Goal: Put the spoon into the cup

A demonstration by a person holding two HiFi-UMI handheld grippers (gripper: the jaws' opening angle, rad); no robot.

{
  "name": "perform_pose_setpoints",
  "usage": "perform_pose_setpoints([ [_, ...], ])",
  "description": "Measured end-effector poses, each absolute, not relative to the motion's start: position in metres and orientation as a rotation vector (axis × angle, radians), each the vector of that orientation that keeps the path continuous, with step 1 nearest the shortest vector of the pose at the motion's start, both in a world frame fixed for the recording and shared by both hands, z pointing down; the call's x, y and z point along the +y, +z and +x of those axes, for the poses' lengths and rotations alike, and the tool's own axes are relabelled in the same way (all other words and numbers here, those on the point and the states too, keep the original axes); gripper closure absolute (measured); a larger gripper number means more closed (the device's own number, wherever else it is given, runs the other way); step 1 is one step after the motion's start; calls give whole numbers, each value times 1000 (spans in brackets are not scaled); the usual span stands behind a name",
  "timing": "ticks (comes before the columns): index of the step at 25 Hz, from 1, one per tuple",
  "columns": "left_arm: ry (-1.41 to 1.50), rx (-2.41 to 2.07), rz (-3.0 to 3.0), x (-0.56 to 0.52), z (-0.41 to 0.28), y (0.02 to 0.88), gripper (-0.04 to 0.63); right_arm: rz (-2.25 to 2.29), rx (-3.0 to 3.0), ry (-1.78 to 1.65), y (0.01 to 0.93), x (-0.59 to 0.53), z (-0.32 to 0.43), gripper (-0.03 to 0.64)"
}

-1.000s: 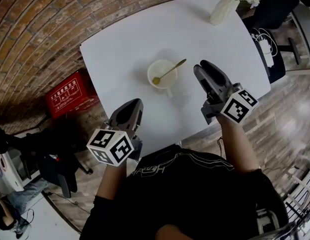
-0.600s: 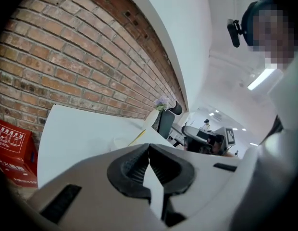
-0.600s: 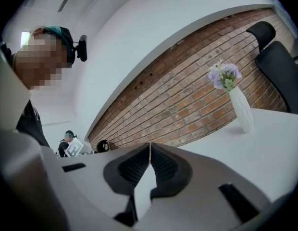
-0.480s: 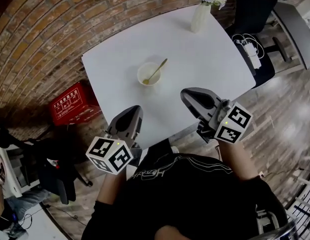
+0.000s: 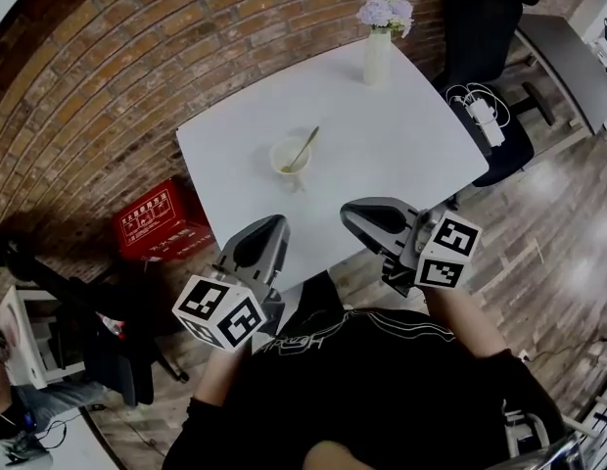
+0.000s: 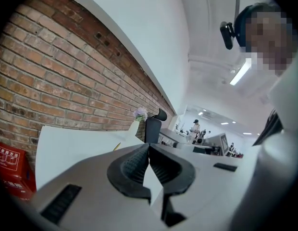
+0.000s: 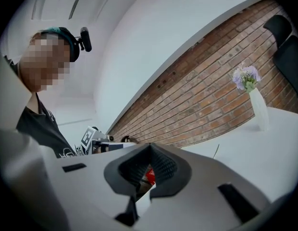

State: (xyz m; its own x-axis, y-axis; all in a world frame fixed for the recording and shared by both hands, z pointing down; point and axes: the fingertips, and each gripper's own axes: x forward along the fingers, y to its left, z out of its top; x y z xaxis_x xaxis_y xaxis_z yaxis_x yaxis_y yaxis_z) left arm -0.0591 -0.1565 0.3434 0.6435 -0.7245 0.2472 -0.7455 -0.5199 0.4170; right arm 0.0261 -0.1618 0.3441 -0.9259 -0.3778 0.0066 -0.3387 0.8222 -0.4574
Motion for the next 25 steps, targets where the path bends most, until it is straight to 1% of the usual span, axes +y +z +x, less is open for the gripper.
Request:
perform_pose_setpoints([
  [25, 42, -1153, 2436, -124, -38, 318, 591, -613, 2940, -614, 321, -130, 45, 620],
])
